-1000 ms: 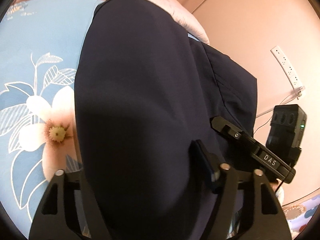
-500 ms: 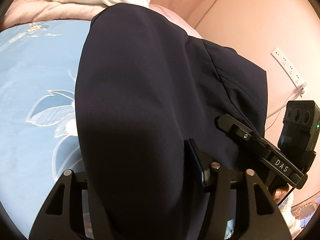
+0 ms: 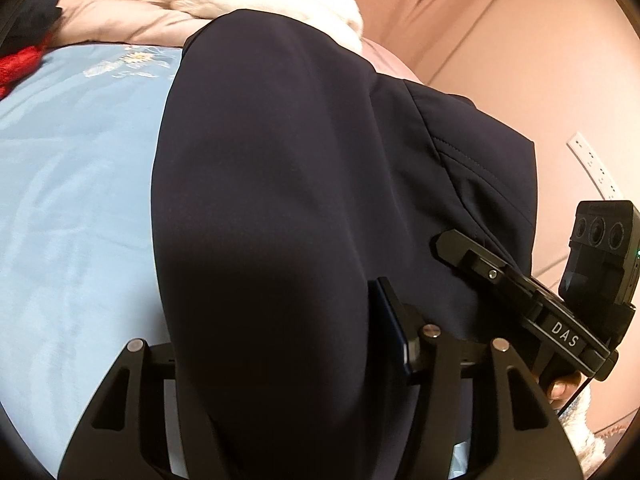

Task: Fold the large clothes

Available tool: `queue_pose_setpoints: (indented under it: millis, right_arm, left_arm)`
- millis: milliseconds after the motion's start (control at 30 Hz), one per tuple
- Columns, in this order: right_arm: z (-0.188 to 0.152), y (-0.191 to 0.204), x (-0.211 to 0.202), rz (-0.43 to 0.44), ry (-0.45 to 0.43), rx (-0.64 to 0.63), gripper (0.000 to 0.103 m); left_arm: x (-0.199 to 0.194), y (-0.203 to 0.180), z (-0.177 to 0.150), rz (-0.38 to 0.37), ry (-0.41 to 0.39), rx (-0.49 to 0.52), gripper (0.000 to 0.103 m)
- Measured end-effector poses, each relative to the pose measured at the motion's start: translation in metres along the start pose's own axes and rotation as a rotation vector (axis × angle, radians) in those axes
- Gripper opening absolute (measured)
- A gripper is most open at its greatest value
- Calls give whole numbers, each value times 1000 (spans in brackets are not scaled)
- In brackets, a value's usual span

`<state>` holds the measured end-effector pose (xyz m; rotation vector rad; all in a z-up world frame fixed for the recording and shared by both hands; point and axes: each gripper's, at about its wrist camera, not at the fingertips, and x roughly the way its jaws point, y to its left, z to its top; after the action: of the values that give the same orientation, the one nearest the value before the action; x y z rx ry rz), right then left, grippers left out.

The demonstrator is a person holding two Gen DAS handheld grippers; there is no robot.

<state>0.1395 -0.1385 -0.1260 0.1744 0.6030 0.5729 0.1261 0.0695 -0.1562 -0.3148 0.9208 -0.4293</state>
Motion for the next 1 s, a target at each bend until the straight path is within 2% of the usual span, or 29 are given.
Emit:
queue_pose_setpoints:
  millis: [333, 567, 767, 1000]
  right_arm:
    - [8, 30, 45, 43, 15, -41, 28]
    - [16, 42, 71, 56, 30, -61, 28]
    - [19, 45, 87, 52, 58, -66, 28]
    - [17, 36, 99, 43, 97, -21, 28]
  left_arm:
    - [-7, 50, 22, 73, -26, -23, 56]
    - [-8, 68, 32, 99, -30, -43, 56]
    - [-2, 75, 27, 101, -10, -55, 57]
    - [2, 67, 21, 105, 35, -52, 57]
